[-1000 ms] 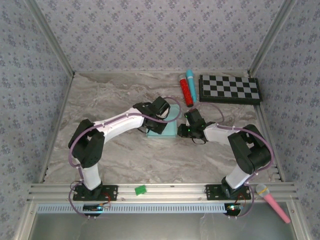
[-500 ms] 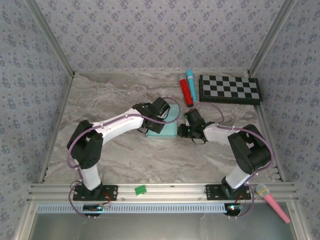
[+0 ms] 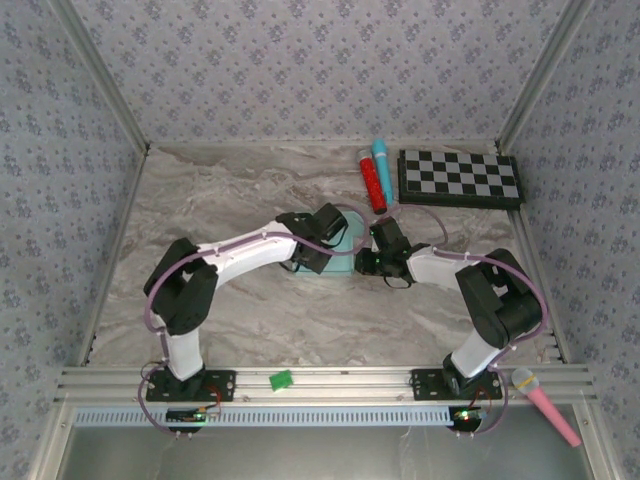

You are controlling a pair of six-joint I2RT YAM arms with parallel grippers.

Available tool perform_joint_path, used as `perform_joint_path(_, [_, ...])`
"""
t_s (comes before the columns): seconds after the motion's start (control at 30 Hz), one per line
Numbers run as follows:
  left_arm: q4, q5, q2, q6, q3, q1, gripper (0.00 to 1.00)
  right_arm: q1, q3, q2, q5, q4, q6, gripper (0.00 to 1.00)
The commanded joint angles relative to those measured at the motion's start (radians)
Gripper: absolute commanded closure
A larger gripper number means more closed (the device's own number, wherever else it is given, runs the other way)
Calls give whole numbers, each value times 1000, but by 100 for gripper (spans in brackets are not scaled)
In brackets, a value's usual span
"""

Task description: Fold the paper box

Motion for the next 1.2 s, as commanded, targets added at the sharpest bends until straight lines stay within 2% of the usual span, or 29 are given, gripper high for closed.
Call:
perform_joint_path(0.0, [-10,-15,20,8,42,-11,93,21,15,7,-30,-52,-14,74])
perform_joint_path(0.17, [8,-5,16,8,49,-17,90,21,18,4,-27,-59,-17,74])
perform_joint_path(0.27, [18,17,17,6,45,-18,82,20,19,1,-25,-64,-20,74])
perform_joint_path(0.6, [77,61,-14,-2,31,-17,74,20,19,-11,-18,-75,-23,74])
perform_joint_path(0.73, [108,60,-87,2,-4,-17,70,20,18,-39,2,-85,-26,74])
perform_joint_path(0.97, [143,13,-271,11,-89,-8,57,9,30,-133,69,-173,-71,72])
perform_joint_path(1.17, [132,-2,-419,-10,-177,68,51,-13,32,-247,91,-240,-130,68])
